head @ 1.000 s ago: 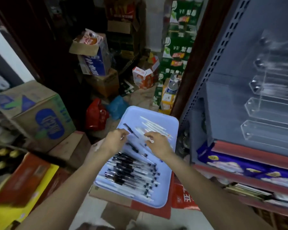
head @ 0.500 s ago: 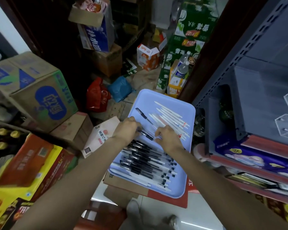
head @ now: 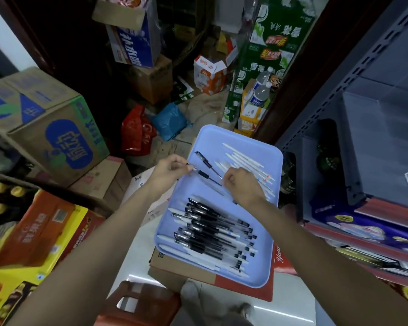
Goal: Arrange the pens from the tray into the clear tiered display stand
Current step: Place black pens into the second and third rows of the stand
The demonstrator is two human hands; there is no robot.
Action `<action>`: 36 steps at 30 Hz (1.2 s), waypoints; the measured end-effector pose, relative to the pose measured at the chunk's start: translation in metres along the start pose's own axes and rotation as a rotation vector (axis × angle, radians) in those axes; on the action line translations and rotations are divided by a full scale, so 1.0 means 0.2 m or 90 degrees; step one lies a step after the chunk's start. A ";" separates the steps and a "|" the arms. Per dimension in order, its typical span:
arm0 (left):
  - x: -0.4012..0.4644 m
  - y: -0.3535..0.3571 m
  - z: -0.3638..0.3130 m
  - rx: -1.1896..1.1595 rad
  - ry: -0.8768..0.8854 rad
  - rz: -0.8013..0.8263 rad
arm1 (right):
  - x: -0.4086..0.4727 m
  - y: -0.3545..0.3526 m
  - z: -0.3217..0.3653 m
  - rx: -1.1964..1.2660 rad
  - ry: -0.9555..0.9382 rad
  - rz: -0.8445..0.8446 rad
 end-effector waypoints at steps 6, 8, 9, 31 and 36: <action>-0.01 -0.06 -0.04 -0.213 -0.041 -0.153 | 0.24 0.02 0.12 -0.133 -0.053 0.024; -0.01 -0.09 -0.04 -0.215 -0.035 -0.190 | 0.29 0.05 0.14 -0.176 -0.044 0.046; 0.00 -0.10 -0.05 -0.211 -0.037 -0.209 | 0.30 0.05 0.15 -0.183 -0.038 0.049; -0.05 0.62 -0.79 0.145 0.312 -0.073 | -0.18 -0.84 0.00 0.419 -0.117 -0.198; -0.09 1.09 -0.99 0.253 0.368 0.031 | -0.39 -1.18 -0.35 0.491 -0.181 -0.324</action>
Point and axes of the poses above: each hand's wrist, its own x-axis towards the middle knuckle, its own y-axis out of the palm, z = x × y, the point moved 2 cm from there along x, towards the middle knuckle, and after that the axes turned 4 degrees about -x, right-handed, at the moved point
